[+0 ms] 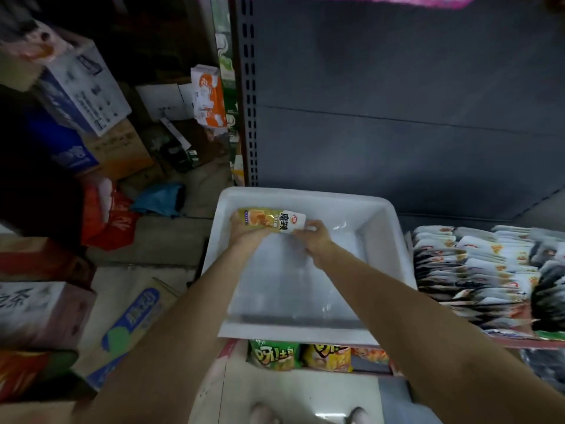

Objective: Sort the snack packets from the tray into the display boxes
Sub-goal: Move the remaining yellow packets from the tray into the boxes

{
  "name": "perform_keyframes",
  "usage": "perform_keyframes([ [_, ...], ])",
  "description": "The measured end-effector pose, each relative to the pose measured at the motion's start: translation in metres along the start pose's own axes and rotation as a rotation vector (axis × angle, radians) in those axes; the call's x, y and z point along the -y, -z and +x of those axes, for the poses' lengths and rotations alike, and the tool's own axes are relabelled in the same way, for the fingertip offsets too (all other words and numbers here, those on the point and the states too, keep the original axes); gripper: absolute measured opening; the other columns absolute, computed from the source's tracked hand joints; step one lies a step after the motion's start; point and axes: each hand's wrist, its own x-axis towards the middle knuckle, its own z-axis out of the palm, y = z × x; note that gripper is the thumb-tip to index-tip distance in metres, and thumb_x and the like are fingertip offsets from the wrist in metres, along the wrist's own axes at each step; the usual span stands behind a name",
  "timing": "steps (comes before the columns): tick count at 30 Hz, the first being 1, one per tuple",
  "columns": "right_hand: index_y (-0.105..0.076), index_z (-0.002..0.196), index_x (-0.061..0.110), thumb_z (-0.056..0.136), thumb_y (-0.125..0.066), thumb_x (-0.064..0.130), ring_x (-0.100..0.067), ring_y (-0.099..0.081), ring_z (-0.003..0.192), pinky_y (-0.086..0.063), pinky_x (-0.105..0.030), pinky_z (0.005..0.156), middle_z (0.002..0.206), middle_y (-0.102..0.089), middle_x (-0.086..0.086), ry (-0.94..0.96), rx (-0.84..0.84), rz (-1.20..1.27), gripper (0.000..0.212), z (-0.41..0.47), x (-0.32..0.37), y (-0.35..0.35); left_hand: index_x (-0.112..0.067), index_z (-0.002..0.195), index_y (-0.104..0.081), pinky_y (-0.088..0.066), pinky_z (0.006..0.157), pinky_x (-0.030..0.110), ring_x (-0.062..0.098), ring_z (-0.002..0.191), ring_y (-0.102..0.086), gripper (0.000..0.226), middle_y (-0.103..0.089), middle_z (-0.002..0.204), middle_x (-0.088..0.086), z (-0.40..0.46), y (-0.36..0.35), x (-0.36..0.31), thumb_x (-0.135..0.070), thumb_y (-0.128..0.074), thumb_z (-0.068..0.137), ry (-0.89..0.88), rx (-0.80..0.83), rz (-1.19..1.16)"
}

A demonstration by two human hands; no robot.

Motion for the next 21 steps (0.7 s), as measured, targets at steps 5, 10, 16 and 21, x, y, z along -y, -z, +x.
perform_keyframes([
  [5, -0.040, 0.063, 0.020, 0.086, -0.061, 0.008, -0.019, -0.043, 0.069, -0.035, -0.023, 0.058, 0.068, -0.049, 0.000, 0.265, -0.123, -0.235, 0.033, -0.002, -0.007, 0.001, -0.007, 0.120, -0.047, -0.045, 0.097, 0.031, 0.022, 0.106, -0.059, 0.064, -0.059, 0.119, 0.008, 0.000, 0.000, 0.013, -0.003, -0.078, 0.064, -0.024, 0.001, -0.072],
  [10, -0.042, 0.070, 0.026, 0.091, -0.055, 0.008, -0.009, -0.043, 0.059, -0.039, -0.024, 0.059, 0.061, -0.053, 0.010, 0.668, 0.063, -0.370, 0.031, -0.045, 0.004, 0.036, -0.022, 0.137, -0.039, -0.037, 0.102, 0.039, 0.025, 0.128, -0.040, 0.075, -0.041, 0.141, 0.005, -0.036, -0.005, 0.007, -0.019, -0.077, 0.072, -0.284, -0.059, 0.436],
  [16, -0.060, 0.078, 0.018, 0.085, -0.066, 0.009, -0.009, -0.057, 0.068, -0.050, -0.034, 0.065, 0.073, -0.060, 0.002, 0.693, 0.072, -0.074, 0.012, -0.078, 0.027, 0.100, -0.012, 0.077, -0.057, -0.045, 0.062, 0.028, 0.021, 0.070, -0.055, 0.014, -0.061, 0.072, 0.007, -0.091, -0.030, -0.018, -0.018, -0.069, 0.080, -0.455, 0.203, 0.280],
  [21, -0.058, 0.061, 0.017, 0.082, -0.069, 0.014, -0.016, -0.047, 0.064, -0.044, -0.043, 0.059, 0.061, -0.052, 0.001, 0.740, 0.062, -0.226, 0.024, -0.090, 0.030, 0.169, -0.008, 0.095, -0.063, -0.049, 0.068, 0.032, 0.016, 0.073, -0.058, 0.026, -0.067, 0.082, 0.006, -0.127, -0.079, -0.033, -0.024, -0.070, 0.076, -0.498, 0.287, 0.091],
])
